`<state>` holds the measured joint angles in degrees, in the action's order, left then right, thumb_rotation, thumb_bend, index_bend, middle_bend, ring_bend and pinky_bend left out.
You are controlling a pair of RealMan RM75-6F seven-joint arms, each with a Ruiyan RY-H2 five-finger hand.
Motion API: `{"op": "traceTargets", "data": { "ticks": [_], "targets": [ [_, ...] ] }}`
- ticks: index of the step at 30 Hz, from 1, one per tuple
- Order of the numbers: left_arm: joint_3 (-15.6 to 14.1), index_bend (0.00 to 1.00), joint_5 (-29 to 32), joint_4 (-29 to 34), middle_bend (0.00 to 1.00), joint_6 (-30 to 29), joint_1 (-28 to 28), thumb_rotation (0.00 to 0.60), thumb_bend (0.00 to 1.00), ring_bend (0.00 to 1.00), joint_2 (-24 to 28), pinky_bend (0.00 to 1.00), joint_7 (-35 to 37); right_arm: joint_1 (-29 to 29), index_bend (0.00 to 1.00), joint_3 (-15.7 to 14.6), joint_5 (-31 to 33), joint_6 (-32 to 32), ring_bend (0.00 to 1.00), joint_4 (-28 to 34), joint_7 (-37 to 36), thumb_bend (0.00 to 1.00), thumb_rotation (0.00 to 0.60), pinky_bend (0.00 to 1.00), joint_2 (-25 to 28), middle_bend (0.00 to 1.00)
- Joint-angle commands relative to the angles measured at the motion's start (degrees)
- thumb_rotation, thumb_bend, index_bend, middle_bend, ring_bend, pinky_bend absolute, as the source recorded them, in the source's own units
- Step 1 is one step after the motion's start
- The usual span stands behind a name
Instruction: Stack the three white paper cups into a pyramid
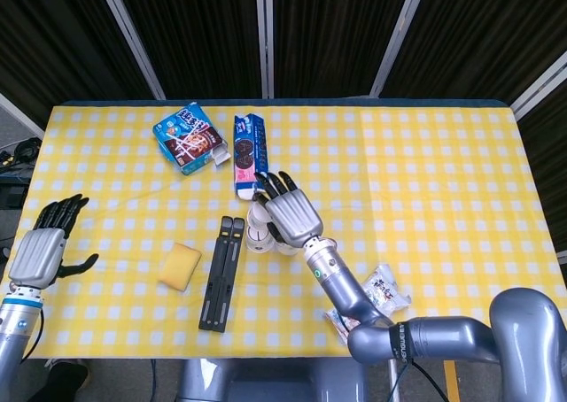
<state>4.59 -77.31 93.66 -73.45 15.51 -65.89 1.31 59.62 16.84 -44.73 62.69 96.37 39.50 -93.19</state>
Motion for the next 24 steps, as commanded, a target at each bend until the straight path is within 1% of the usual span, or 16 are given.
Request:
{"op": "traceTargets", "data": {
  "ticks": [1, 9, 24],
  "targets": [
    [0.2, 0.0, 0.1, -0.1, 0.0, 0.0, -0.1, 0.6, 0.26, 0.0, 0.1, 0.0, 0.4, 0.2, 0.34, -0.2, 0.3, 0.4, 0.0, 0.3, 0.6, 0.42, 0.6, 0.0, -0.3, 0.0],
    [0.3, 0.0, 0.0, -0.1, 0.0, 0.0, -0.2, 0.6, 0.26, 0.0, 0.2, 0.0, 0.7, 0.2, 0.34, -1.3, 1.7, 2.1, 0.0, 2.3, 3.4, 0.42, 0.6, 0.0, -0.1, 0.0],
    [0.4, 0.0, -0.6, 0.5, 0.0, -0.5, -0.5, 0.6, 0.26, 0.0, 0.6, 0.0, 0.9, 0.3, 0.34, -2.0, 4.3, 4.5, 0.0, 6.5, 7.1, 0.42, 0.6, 0.0, 1.6, 0.01]
  ]
}}
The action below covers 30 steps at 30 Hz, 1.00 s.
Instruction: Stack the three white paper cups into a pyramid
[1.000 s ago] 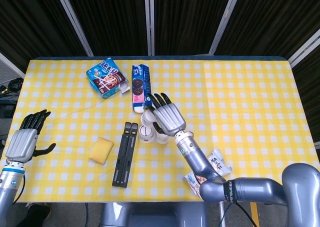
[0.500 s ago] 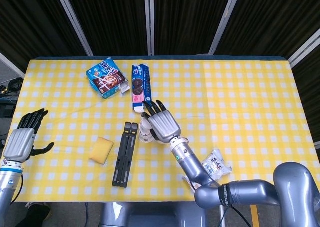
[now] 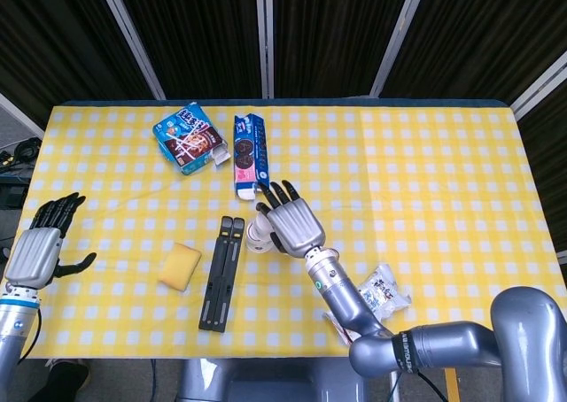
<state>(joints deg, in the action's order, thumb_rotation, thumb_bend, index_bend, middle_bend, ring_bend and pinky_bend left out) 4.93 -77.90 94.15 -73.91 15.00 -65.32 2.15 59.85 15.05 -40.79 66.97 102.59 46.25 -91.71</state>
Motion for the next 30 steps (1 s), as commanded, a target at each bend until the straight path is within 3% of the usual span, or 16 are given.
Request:
{"op": "traceTargets", "data": {
  "ticks": [1, 11, 19, 30],
  "targets": [
    [0.0, 0.0, 0.0, 0.0, 0.0, 0.0, 0.0, 0.6, 0.26, 0.0, 0.0, 0.0, 0.0, 0.1, 0.34, -0.3, 0.5, 0.2, 0.0, 0.4, 0.6, 0.42, 0.6, 0.0, 0.1, 0.01],
    [0.0, 0.0, -0.3, 0.4, 0.0, -0.1, -0.2, 0.6, 0.26, 0.0, 0.2, 0.0, 0.0, 0.3, 0.34, -1.5, 2.3, 0.4, 0.0, 0.5, 2.1, 0.4, 0.6, 0.0, -0.3, 0.0],
    [0.2, 0.0, 0.1, 0.3, 0.0, 0.0, -0.2, 0.6, 0.26, 0.0, 0.3, 0.0, 0.1, 0.4, 0.18, -1.3, 2.1, 0.8, 0.0, 2.1, 2.4, 0.26, 0.6, 0.0, 0.8, 0.0],
    [0.4, 0.0, 0.2, 0.3, 0.0, -0.6, -0.5, 0.6, 0.26, 0.0, 0.2, 0.0, -0.6, -1.5, 0.13, -2.1, 0.5, 5.4, 0.0, 9.5, 4.2, 0.24, 0.6, 0.0, 6.0, 0.0]
  ]
}}
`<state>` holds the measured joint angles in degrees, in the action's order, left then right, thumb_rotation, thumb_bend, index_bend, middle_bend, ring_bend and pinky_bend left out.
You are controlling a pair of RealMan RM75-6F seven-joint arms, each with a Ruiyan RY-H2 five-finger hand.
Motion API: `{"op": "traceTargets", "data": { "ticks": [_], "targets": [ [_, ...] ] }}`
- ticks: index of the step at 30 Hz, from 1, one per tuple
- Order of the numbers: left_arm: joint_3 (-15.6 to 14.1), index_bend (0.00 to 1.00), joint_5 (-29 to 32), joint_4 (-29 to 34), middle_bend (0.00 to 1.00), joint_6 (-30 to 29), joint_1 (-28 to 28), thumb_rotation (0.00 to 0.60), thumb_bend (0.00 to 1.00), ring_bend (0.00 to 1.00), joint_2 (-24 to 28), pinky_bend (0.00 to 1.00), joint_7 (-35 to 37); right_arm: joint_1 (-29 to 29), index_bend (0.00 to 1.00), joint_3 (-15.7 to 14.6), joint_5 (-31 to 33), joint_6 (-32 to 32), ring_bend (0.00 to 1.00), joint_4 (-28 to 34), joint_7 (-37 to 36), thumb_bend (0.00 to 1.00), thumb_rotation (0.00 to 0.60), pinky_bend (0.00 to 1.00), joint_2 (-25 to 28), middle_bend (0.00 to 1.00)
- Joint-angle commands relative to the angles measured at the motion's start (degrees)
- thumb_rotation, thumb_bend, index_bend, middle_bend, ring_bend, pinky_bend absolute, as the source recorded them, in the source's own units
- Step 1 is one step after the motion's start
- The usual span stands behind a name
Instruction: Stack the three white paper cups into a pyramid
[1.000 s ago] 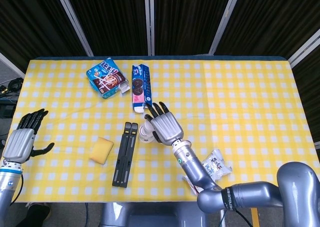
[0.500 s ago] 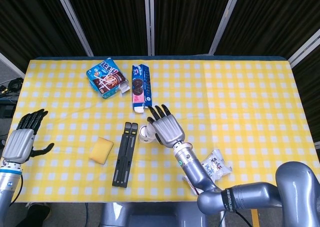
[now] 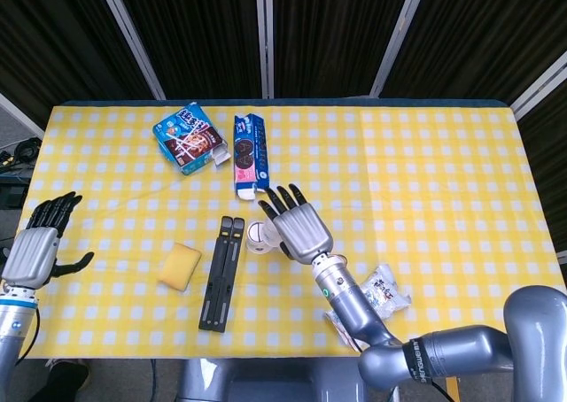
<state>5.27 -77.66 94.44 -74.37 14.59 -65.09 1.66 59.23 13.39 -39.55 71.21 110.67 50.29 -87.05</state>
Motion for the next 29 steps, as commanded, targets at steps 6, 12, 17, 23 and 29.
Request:
{"op": "traceTargets", "data": {
  "ticks": [6, 12, 17, 23, 29],
  "targets": [
    [-0.1, 0.0, -0.2, -0.1, 0.0, -0.7, -0.4, 0.6, 0.23, 0.0, -0.2, 0.0, -0.7, -5.7, 0.11, -3.1, -5.4, 6.3, 0.0, 5.6, -2.1, 0.24, 0.6, 0.0, 6.7, 0.0],
    [-1.0, 0.0, -1.6, -0.8, 0.0, -1.5, -0.7, 0.6, 0.15, 0.0, -1.0, 0.0, -2.3, -16.9, 0.02, -10.5, -16.2, 13.1, 0.0, 4.9, -14.1, 0.2, 0.6, 0.0, 13.0, 0.0],
    [-1.8, 0.0, -3.7, -1.9, 0.0, -3.4, -1.5, 0.6, 0.14, 0.0, -2.2, 0.0, -3.0, -26.6, 0.0, -17.3, -27.7, 18.5, 0.0, -3.6, -28.2, 0.18, 0.6, 0.0, 16.1, 0.0],
    [-3.3, 0.0, -7.2, -5.0, 0.0, -7.4, -3.3, 0.6, 0.13, 0.0, -4.9, 0.0, -3.7, -37.4, 0.0, -22.2, -34.8, 24.1, 0.0, -15.6, -44.9, 0.17, 0.6, 0.0, 16.1, 0.0],
    [-3.5, 0.0, -7.8, -6.4, 0.0, -8.8, -4.2, 0.6, 0.13, 0.0, -6.3, 0.0, -5.1, -42.6, 0.0, -22.1, -36.7, 23.4, 0.0, -23.3, -53.5, 0.17, 0.6, 0.0, 15.3, 0.0]
  ]
}}
